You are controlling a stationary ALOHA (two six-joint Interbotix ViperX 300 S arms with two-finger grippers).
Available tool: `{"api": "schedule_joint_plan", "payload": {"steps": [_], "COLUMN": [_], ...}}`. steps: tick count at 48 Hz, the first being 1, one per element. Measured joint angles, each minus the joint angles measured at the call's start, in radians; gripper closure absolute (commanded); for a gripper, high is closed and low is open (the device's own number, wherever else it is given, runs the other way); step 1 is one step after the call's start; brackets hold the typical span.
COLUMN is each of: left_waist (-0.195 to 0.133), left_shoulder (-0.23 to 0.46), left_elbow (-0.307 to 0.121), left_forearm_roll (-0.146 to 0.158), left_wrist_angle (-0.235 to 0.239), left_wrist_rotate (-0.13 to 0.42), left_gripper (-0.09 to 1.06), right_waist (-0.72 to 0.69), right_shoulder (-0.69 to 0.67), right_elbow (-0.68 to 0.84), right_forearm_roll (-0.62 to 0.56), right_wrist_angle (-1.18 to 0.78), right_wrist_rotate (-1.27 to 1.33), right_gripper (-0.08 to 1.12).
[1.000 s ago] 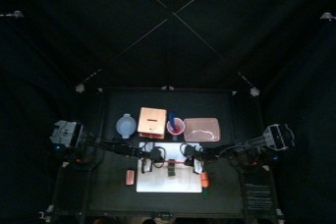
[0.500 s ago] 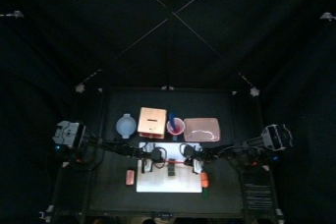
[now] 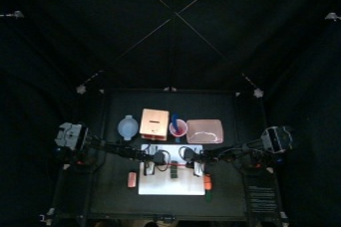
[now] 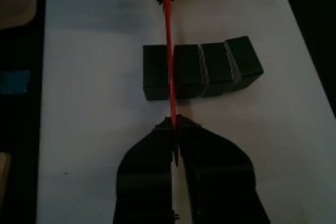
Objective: Place sushi on board then cut the sushi with the knife then place the pieces on the plate
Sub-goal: Cut the sushi into 4 pieces
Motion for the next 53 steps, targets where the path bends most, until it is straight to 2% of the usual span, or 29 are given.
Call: {"api": "schedule_joint_plan", "payload": {"steps": [7,15,30,40,53], "left_waist": [0.003,0.008,0.02,0.02,0.014], "left_shoulder": [0.014,0.018,0.012,-0.026,-0.094], "left_elbow": [-0.003,-0.011,-0.035,-0.044,-0.044], "left_forearm_roll": [0.0,0.015,0.074,0.095,0.097], "left_wrist_angle": [0.006,0.014,0.066,0.118,0.163], "left_wrist_rotate": [0.0,-0.002,0.0,-0.002,-0.005], "left_gripper": [0.59,0.59,0.59,0.59,0.59], "right_waist": [-0.014,-0.035,-0.058,-0.067,-0.066], "right_shoulder": [0.017,0.017,0.002,-0.037,-0.083], "right_elbow": [-0.012,-0.014,-0.032,-0.057,-0.081], "right_forearm_roll": [-0.021,-0.048,-0.097,-0.126,-0.127], "right_wrist_angle": [0.023,0.044,0.104,0.161,0.225], "right_wrist_rotate": [-0.002,0.0,0.005,0.006,0.006], "right_gripper": [0.69,0.69,0.69,0.69,0.69]}}
